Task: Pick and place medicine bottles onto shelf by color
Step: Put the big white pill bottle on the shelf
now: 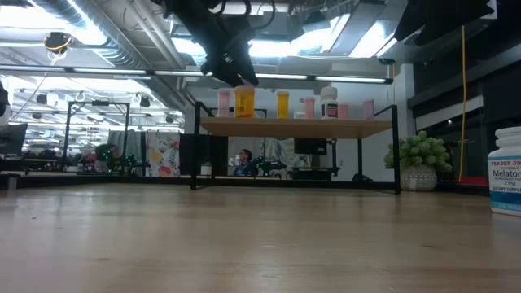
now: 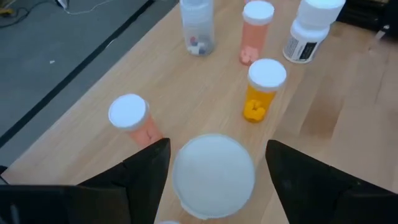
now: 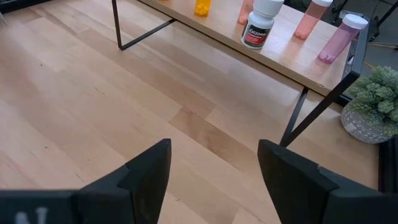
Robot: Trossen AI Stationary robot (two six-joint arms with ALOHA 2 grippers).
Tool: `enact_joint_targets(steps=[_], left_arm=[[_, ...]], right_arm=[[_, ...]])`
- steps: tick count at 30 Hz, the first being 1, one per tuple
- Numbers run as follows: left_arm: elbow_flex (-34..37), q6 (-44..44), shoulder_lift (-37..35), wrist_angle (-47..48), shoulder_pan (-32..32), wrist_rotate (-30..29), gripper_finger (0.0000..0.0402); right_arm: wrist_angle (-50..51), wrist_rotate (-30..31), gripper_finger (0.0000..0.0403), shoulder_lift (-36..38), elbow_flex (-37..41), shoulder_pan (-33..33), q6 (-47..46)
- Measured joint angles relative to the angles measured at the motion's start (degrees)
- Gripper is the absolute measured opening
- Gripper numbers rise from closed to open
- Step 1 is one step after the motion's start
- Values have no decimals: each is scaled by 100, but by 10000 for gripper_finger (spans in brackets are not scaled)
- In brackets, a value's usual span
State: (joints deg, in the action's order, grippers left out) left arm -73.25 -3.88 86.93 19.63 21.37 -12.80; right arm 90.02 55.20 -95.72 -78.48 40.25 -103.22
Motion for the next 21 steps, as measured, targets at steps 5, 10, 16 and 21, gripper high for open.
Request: enact_joint_targets(steps=[5, 10, 16, 21], left_arm=[[0, 1, -25, -214, 0, 2, 261], [-78, 250, -397, -376, -8, 37, 261], [-468, 280, -1113, 373, -336, 197, 261], [-470, -85, -1618, 1068, -720, 779, 261]], right_arm=[[0, 0, 242, 0, 0, 0, 0], [0, -325, 242, 0, -6, 0, 3], [0, -1134, 242, 0, -357, 0, 562], [-6, -3137, 242, 2, -541, -103, 478]])
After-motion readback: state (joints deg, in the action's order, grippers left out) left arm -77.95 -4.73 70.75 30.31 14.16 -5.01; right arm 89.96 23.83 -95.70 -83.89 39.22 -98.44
